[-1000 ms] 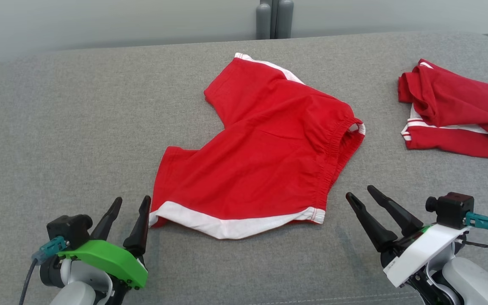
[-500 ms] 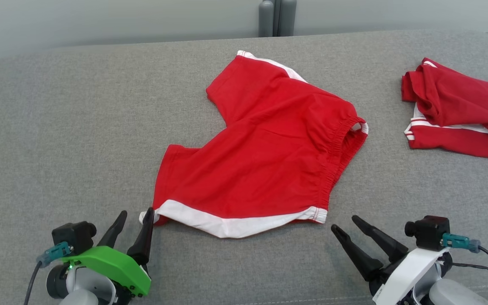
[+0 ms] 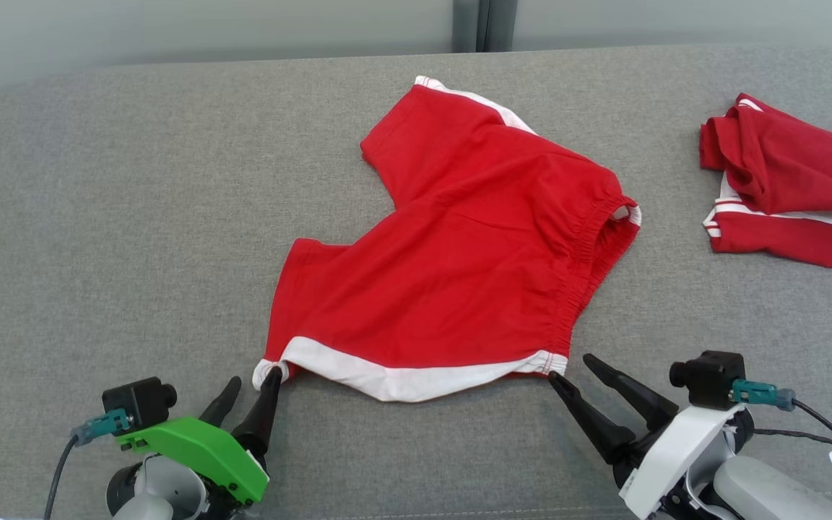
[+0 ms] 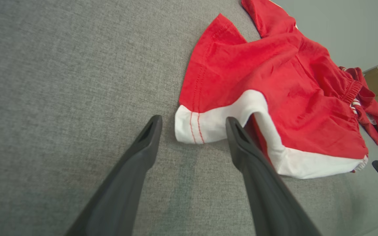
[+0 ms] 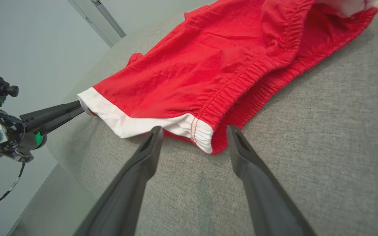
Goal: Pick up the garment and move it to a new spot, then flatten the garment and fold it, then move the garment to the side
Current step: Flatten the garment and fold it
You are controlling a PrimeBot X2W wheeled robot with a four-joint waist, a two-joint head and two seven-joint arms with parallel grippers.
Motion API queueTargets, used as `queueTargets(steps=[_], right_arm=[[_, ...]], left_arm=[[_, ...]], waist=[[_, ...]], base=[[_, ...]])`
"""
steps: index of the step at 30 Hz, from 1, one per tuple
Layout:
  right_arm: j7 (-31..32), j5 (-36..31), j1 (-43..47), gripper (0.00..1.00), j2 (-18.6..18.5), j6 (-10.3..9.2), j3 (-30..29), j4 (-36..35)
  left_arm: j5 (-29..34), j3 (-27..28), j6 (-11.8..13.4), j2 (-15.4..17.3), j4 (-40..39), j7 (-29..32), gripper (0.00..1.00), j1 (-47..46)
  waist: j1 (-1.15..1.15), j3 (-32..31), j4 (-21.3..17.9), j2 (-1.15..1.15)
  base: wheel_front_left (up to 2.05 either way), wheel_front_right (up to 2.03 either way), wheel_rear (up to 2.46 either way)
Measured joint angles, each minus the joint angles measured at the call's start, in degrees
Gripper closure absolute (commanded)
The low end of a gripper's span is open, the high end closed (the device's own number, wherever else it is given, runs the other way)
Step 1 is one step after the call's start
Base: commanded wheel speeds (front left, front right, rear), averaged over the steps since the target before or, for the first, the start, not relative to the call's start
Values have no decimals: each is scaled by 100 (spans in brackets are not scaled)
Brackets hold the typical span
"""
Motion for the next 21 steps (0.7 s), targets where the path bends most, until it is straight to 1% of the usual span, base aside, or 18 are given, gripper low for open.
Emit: queueTargets(steps=[5, 9, 10, 12, 15, 17, 21], right_arm=[[-1, 59, -154, 0, 48, 0, 147, 71], [-1, 130, -238, 0, 62, 0, 213, 166], [-1, 181, -283, 0, 79, 0, 263, 209], [-1, 224, -332, 0, 102, 0, 298, 248], [0, 287, -377, 0, 137, 0, 374, 313], [0, 321, -428, 0, 168, 0, 435, 357], [1, 372, -463, 0, 193, 0, 509, 411]], left_arm=[[-497, 159, -104, -189, 51, 212, 0, -1], [-701, 240, -174, -263, 71, 313, 0, -3], [-1080, 388, -211, -399, 86, 411, 0, -2], [-1321, 482, -258, -541, 84, 452, 0, -2], [-1332, 531, -288, -512, 108, 527, 0, -2], [-1474, 542, -333, -511, 126, 610, 0, -2], [-1549, 553, -350, -521, 136, 662, 0, -3]], waist=[[0, 51, 37, 0], [0, 84, 58, 0], [0, 92, 64, 0], [0, 97, 69, 0], [0, 101, 76, 0], [0, 104, 81, 0], [0, 111, 89, 0]], base=[[0, 0, 0], [0, 0, 0], [0, 0, 0], [0, 0, 0], [0, 0, 0], [0, 0, 0], [0, 0, 0]])
